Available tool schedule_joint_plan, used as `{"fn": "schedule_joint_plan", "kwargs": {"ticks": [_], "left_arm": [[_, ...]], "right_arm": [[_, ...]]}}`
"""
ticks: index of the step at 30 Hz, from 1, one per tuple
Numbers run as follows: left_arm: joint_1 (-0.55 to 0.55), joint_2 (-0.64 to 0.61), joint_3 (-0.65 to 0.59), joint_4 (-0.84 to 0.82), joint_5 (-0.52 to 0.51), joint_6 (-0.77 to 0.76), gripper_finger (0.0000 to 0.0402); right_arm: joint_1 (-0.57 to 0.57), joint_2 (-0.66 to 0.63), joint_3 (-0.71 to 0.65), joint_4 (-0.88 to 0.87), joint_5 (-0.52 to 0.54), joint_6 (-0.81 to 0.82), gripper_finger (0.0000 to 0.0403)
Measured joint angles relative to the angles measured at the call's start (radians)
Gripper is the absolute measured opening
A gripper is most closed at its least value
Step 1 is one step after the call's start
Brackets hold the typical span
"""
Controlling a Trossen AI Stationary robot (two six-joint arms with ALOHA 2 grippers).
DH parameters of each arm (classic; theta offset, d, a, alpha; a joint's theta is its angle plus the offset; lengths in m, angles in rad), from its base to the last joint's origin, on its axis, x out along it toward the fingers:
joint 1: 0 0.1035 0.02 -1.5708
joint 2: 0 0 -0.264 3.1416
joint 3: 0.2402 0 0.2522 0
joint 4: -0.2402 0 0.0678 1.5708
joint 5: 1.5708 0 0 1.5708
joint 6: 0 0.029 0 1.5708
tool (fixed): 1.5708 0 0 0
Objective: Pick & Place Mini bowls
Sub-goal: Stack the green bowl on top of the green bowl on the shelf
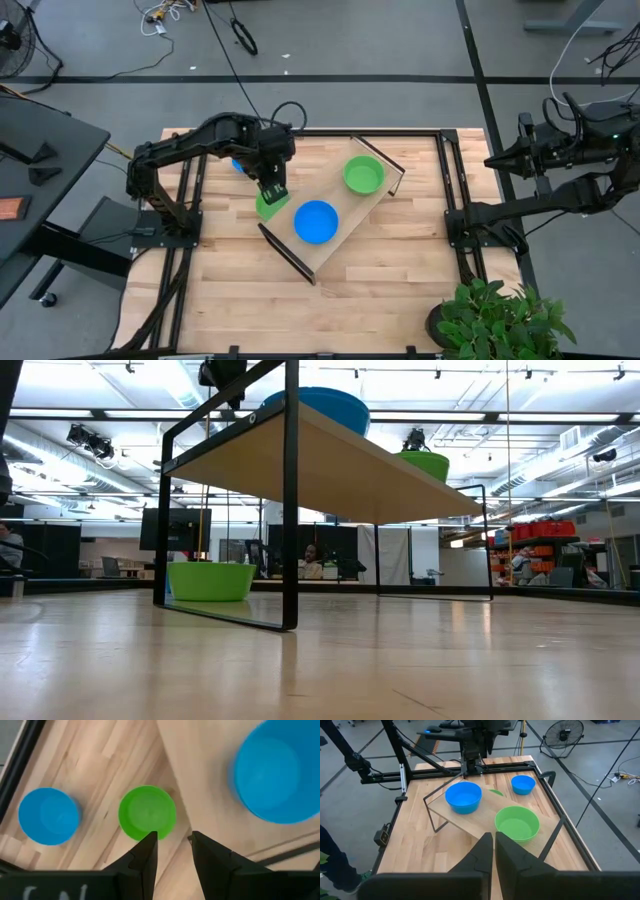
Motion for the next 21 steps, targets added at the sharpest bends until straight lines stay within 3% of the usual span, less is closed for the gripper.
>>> {"fn": "schedule_joint_plan", "kwargs": {"ticks": [7, 21], "left_arm": [[0.055, -0.029, -0.063, 0.0, 0.033, 0.002, 0.0126], [0.14, -0.091, -0.314, 0.004, 0.035, -0.098, 0.0126]], "right_arm": [[0.0, 0.0, 0.0, 0.0, 0.0, 0.0, 0.0023], [0.0, 0.0, 0.0, 0.0, 0.0, 0.0, 0.0023]]}}
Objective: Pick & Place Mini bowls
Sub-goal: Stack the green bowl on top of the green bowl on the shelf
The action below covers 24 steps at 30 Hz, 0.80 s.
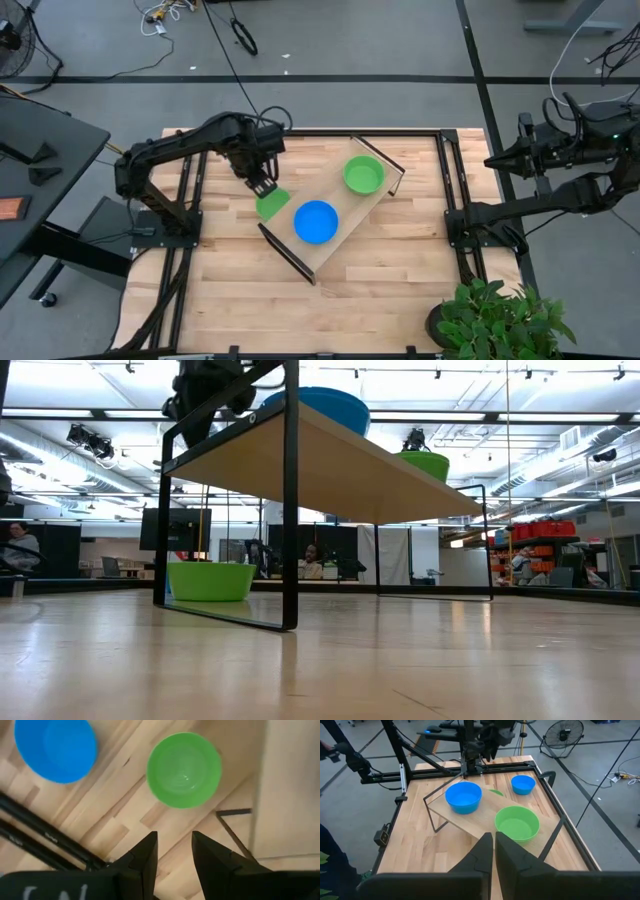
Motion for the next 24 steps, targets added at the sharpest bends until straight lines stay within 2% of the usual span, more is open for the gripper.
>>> {"fn": "schedule_joint_plan", "kwargs": {"ticks": [8, 13, 19, 24], "left_arm": [[0.053, 0.0, -0.063, 0.026, 0.001, -0.095, 0.0126], [0.068, 0.0, -0.114, 0.053, 0.047, -0.159, 0.0126], [0.07, 0.001, -0.207, 0.164, 0.101, -0.224, 0.0126], [0.089, 0.001, -0.29, 0.231, 0.121, -0.209, 0.0126]], "right_arm": [[0.0, 0.0, 0.0, 0.0, 0.0, 0.0, 0.0023], [0.0, 0.0, 0.0, 0.0, 0.0, 0.0, 0.0023], [0.0, 0.0, 0.0, 0.0, 0.0, 0.0, 0.0023], [0.0, 0.0, 0.0, 0.0, 0.0, 0.0, 0.0023]]}}
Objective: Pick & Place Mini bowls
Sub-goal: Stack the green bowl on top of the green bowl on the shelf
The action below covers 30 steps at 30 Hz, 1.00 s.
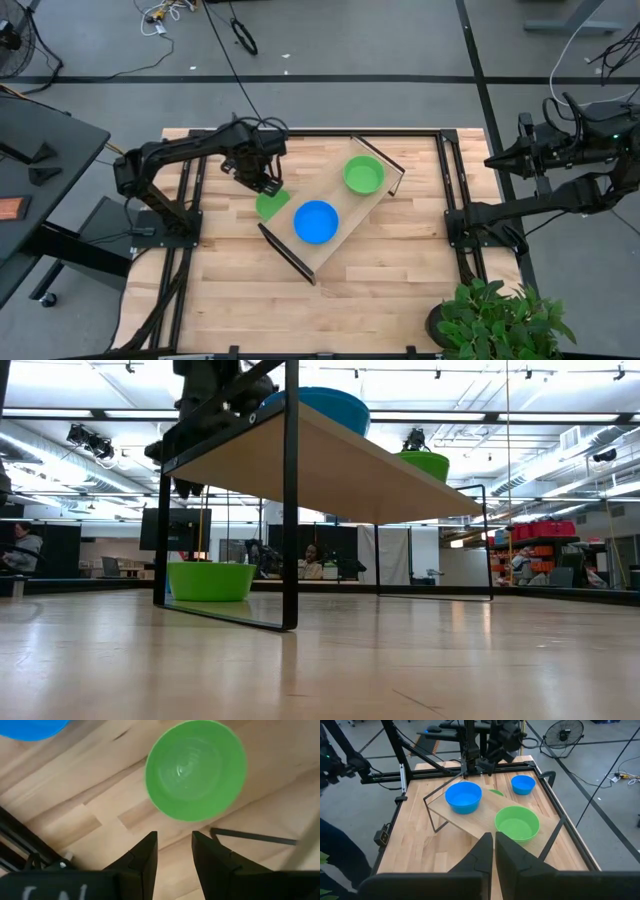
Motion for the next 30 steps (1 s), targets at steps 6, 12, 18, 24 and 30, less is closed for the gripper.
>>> {"fn": "schedule_joint_plan", "kwargs": {"ticks": [6, 12, 18, 24, 30], "left_arm": [[0.03, 0.0, -0.085, 0.087, -0.001, 0.035, 0.0126], [0.044, 0.0, -0.174, 0.192, 0.002, 0.035, 0.0126], [0.055, 0.0, -0.254, 0.276, 0.003, 0.03, 0.0126], [0.067, 0.0, -0.311, 0.34, 0.004, 0.029, 0.0126], [0.069, 0.0, -0.337, 0.392, 0.014, 0.029, 0.0126]], "right_arm": [[0.0, 0.0, 0.0, 0.0, 0.0, 0.0, 0.0023], [0.0, 0.0, 0.0, 0.0, 0.0, 0.0, 0.0023], [0.0, 0.0, 0.0, 0.0, 0.0, 0.0, 0.0023], [0.0, 0.0, 0.0, 0.0, 0.0, 0.0, 0.0023], [0.0, 0.0, 0.0, 0.0, 0.0, 0.0, 0.0023]]}}
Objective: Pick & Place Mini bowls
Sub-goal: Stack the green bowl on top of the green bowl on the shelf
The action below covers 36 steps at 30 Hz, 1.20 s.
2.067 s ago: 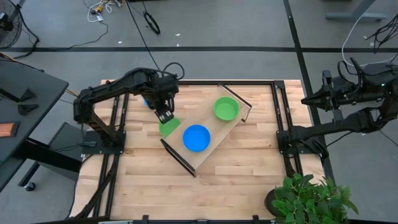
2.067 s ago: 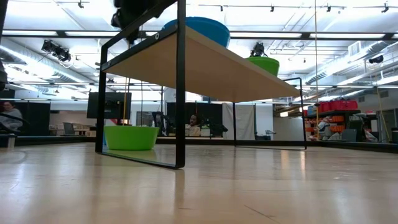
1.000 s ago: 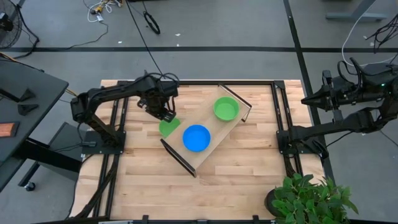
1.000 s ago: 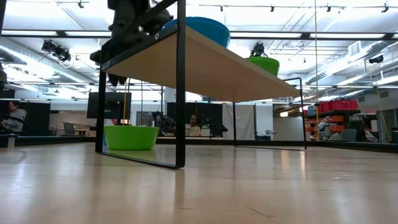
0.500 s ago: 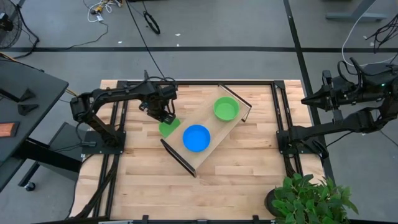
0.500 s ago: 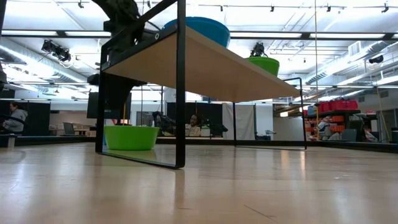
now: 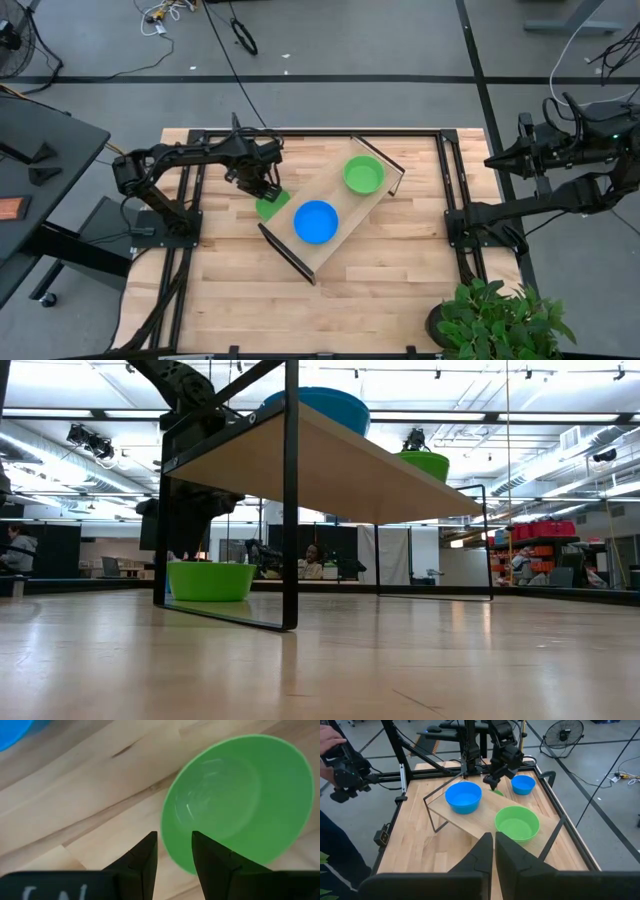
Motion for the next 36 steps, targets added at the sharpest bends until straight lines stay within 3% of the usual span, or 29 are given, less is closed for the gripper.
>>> {"fn": "schedule_joint_plan", "kwargs": {"ticks": [15, 36], "left_arm": [[0.005, 0.001, -0.069, 0.081, 0.015, -0.006, 0.0126], [0.005, 0.001, -0.07, 0.083, 0.015, -0.011, 0.0126]], "right_arm": [[0.0, 0.0, 0.0, 0.0, 0.0, 0.0, 0.0023], [0.0, 0.0, 0.0, 0.0, 0.0, 0.0, 0.0023]]}}
